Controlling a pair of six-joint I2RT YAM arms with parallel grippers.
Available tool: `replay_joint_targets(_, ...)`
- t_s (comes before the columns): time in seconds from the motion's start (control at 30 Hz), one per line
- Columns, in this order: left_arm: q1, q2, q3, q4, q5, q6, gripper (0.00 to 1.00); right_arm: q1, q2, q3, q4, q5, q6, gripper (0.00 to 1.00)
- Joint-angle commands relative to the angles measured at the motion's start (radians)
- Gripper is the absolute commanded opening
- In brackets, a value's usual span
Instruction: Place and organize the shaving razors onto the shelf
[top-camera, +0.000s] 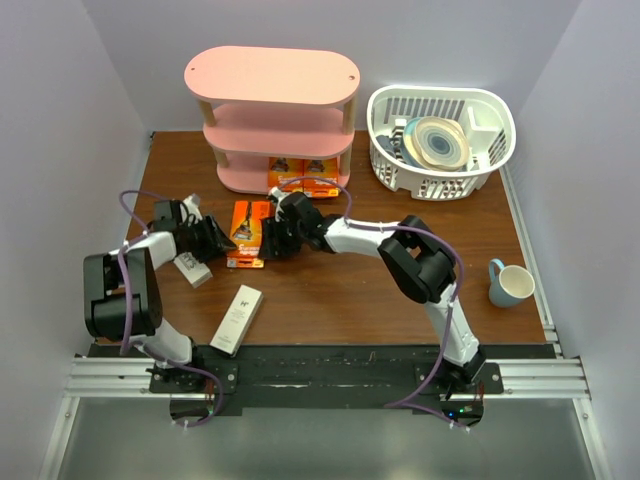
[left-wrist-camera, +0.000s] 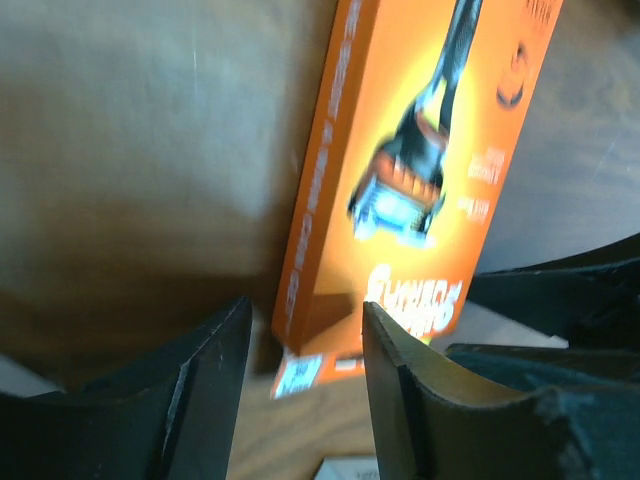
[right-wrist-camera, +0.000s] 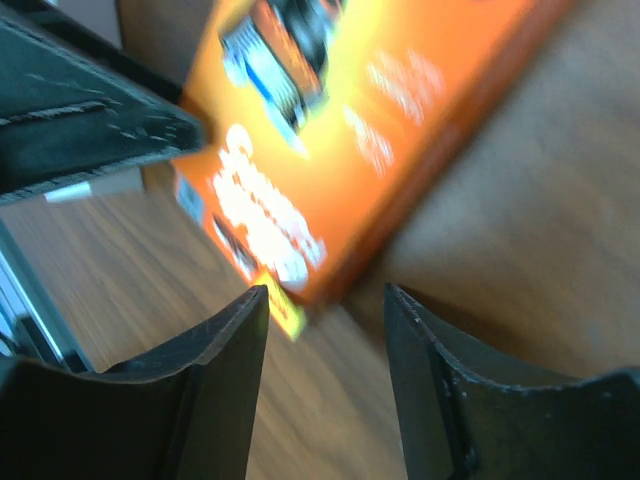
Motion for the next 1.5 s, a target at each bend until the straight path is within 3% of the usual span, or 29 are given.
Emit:
replay_joint_targets(0.0,0.015,-0.044,-0.083,-0.063,0.025,0.057,0.54,-0.002,-0.120,-0.087,-0.025,0.020,-0.050,0.55)
replay_joint_targets(0.27,0.015,-0.044,-0.202,0.005,0.046,0.051,0.52,-0.006,-0.134,-0.179,0.004,0.006,-0.037,0.56)
replay_joint_targets(0.83,0.015,-0.086,-0.248,-0.144,-0.008,0.009,0.53,-0.021,-0.026,-0.106,0.095,-0.055,0.068,0.56)
replay_joint_targets(1.07,0.015,0.025,-0.239,-0.002,0.078,0.041,0.46,-0.026,-0.039,-0.115,0.076,-0.042,0.051,0.56)
replay_joint_targets(1.2,0.015,0.100,-0.230,0.089,0.245,0.063,0.43,-0.025,-0.051,-0.142,0.079,-0.040,0.040,0.56)
replay_joint_targets(1.47,0.037,0.152,-0.215,0.097,0.318,0.133,0.39,-0.023,-0.031,-0.135,0.105,-0.063,0.048,0.53)
